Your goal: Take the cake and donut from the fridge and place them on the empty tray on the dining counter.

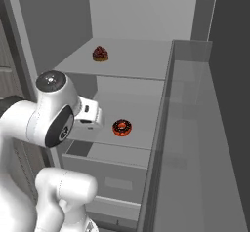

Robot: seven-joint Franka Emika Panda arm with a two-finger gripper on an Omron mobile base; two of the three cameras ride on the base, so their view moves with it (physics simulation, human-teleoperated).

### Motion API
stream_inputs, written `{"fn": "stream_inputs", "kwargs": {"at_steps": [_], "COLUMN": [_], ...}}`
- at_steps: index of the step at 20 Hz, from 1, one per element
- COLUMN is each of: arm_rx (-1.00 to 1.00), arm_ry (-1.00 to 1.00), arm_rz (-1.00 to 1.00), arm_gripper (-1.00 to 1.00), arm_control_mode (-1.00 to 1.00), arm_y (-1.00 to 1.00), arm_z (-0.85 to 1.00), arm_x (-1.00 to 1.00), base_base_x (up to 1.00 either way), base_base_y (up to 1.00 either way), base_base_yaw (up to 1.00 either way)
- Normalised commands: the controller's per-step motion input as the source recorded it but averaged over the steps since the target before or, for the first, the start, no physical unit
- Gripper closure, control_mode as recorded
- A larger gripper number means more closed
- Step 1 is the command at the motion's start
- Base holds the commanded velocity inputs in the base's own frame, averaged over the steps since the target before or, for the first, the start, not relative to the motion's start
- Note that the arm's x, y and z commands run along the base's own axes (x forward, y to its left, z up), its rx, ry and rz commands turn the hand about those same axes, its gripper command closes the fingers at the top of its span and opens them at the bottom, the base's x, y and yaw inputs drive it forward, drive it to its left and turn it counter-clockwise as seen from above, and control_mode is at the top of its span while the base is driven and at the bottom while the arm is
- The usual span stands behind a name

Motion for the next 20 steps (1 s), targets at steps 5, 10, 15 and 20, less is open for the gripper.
{"fn": "stream_inputs", "kwargs": {"at_steps": [5,10,15,20], "arm_rx": [0.0,0.0,0.0,0.0], "arm_ry": [-0.07,-0.03,0.0,0.07], "arm_rz": [0.0,0.0,0.0,0.0], "arm_gripper": [-1.0,-1.0,-1.0,-1.0], "arm_control_mode": [-1.0,-1.0,-1.0,-1.0], "arm_y": [0.0,0.0,0.0,0.0], "arm_z": [-0.28,-0.31,-0.24,-0.2], "arm_x": [0.37,0.44,0.45,0.49], "base_base_x": [0.0,0.0,0.0,0.0], "base_base_y": [0.0,0.0,0.0,0.0], "base_base_yaw": [0.0,0.0,0.0,0.0]}}
